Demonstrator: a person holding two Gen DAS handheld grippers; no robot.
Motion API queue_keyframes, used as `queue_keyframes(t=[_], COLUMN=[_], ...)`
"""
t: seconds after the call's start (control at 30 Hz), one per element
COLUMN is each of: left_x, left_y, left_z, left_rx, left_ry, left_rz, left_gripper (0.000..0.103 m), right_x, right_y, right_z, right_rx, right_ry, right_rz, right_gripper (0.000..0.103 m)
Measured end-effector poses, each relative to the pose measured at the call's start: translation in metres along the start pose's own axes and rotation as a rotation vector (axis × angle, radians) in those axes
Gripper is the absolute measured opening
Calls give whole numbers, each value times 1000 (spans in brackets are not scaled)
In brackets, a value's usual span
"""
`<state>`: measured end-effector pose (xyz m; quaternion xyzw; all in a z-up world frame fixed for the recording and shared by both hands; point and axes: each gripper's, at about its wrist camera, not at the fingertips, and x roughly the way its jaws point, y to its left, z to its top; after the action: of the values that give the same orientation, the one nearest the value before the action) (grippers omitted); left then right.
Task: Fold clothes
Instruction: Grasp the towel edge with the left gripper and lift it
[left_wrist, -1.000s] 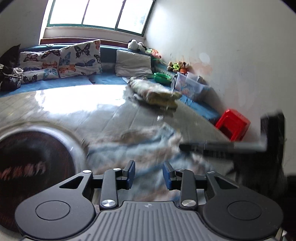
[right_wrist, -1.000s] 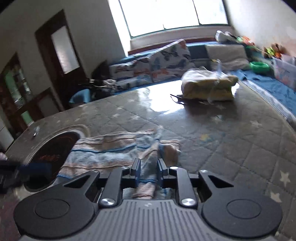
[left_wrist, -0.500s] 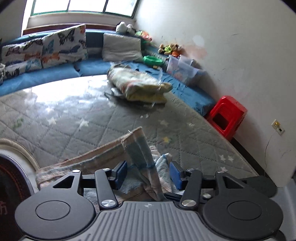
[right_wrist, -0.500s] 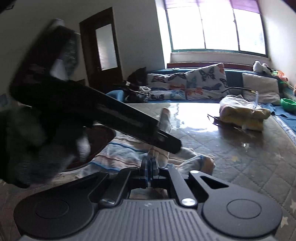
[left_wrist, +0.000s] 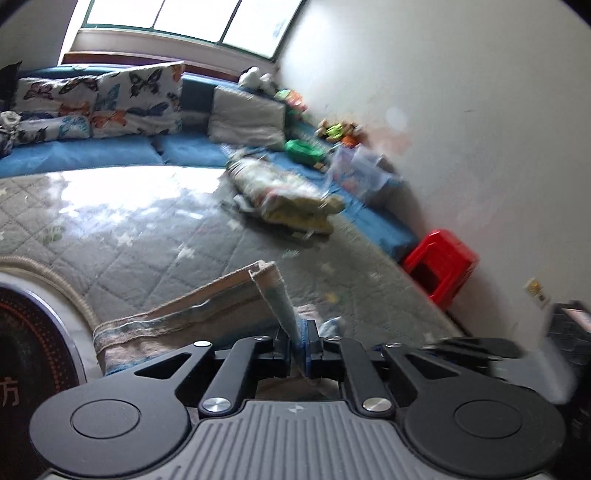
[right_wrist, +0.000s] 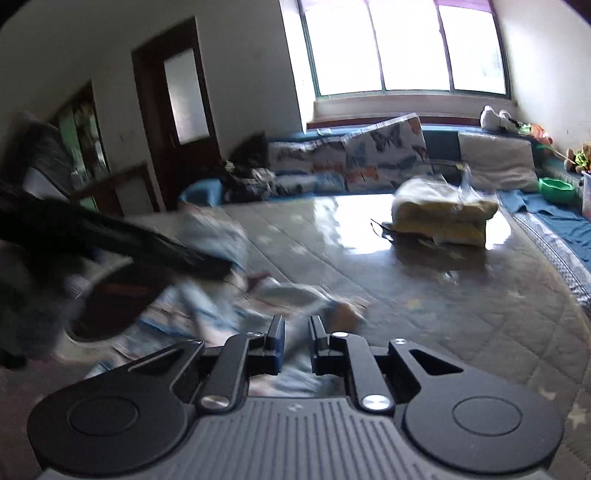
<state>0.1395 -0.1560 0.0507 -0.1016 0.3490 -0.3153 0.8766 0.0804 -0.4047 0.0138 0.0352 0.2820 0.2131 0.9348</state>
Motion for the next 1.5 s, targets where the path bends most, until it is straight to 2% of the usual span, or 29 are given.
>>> queue_keyframes(t=[0.07,0.2,0.4,0.57,0.77,0.97,1.1,1.13,1.23,1.4,1.5], left_x=[-9,-20,-39,-41,-38,-42,-44,-44,-46,-49,-49], left_y=[3,13,28,31,28,28,29,29,30,30,30], left_z=[1,2,-4,-12,-15,-18,-20,-21,-23,-26,-27], left_rx=[-4,-26,-78,-91,-83,-75,-77,-79,-84,-84,-88], left_ry=[-16,-28,-49,-33,-29,-39,-40,-41,-42,-46,-48], left_rz=[-32,-43,-98,-96,-96,-95,-96,-96,-96,-96,-98], left_gripper=[7,7,7,7,7,7,7,7,7,7,7], right_x=[3,9,18,23,45,79,82,83,82,61,65], right_y=[-8,-7,0,-1,15,24,28,29,30,32,35], right_z=[2,6,7,14,35,36,33,33,32,44,48], right_rx=[19,-6,-48,-55,-140,-167,-180,-184,-177,-153,-152], right_ry=[16,39,59,88,165,274,272,271,257,155,140], right_rz=[3,20,13,36,145,150,133,129,134,181,189], right_gripper=[13,12,12,13,16,19,17,11,5,4,4])
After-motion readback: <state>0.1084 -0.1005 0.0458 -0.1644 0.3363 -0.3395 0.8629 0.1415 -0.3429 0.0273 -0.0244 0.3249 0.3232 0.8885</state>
